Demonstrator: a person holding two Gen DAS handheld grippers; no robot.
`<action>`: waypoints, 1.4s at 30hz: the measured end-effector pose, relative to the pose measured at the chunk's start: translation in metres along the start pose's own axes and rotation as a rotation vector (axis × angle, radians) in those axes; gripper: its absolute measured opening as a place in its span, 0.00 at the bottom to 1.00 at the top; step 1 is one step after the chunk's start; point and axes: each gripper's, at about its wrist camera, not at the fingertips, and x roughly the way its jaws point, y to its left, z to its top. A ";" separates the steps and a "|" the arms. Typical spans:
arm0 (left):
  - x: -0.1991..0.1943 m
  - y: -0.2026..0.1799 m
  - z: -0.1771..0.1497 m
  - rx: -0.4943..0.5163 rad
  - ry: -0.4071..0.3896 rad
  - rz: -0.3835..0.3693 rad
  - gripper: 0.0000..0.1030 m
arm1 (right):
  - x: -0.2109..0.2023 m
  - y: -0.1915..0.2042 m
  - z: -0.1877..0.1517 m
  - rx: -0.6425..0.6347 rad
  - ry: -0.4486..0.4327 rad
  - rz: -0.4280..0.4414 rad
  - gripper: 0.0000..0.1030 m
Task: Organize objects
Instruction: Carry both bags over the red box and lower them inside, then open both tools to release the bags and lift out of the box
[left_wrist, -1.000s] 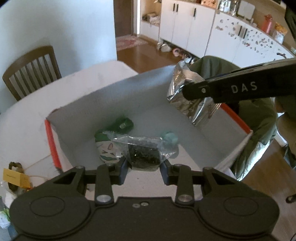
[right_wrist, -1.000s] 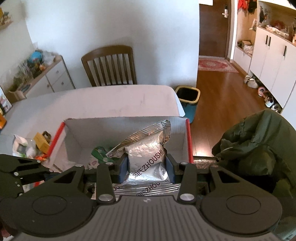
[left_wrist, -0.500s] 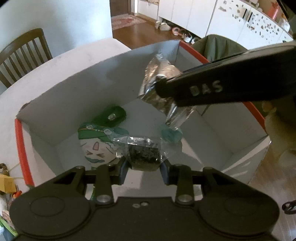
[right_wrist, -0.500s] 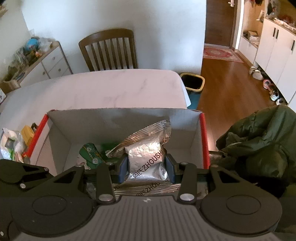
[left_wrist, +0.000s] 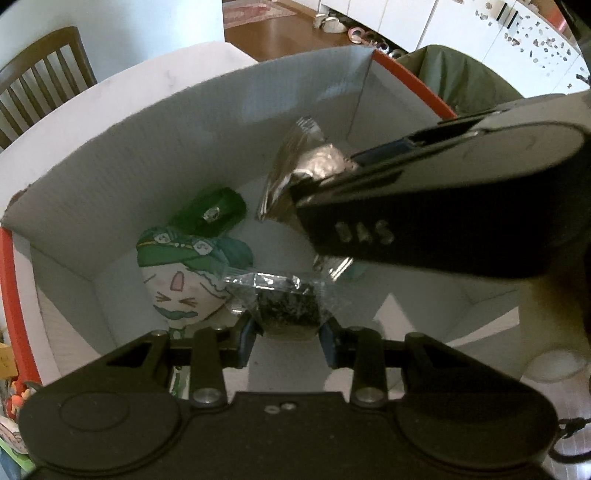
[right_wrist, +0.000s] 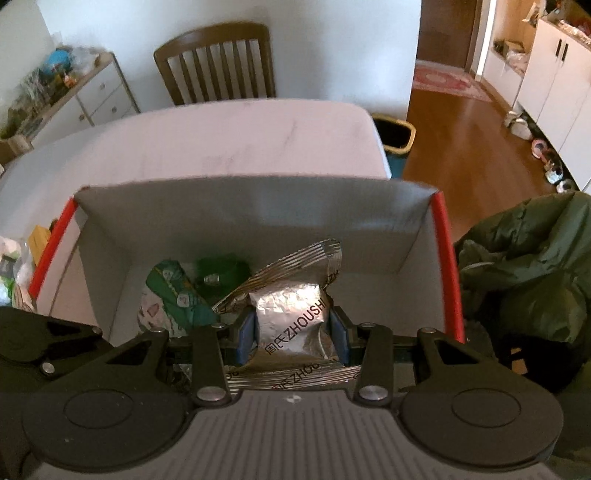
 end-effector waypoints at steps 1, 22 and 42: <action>0.001 0.000 -0.001 0.001 0.004 0.003 0.34 | 0.003 0.001 -0.001 -0.001 0.010 -0.006 0.41; 0.011 0.008 -0.013 -0.035 0.060 0.009 0.41 | -0.001 -0.007 -0.004 0.039 -0.006 0.025 0.43; -0.057 -0.006 -0.037 -0.110 -0.148 -0.020 0.55 | -0.076 0.004 -0.015 0.024 -0.151 0.083 0.49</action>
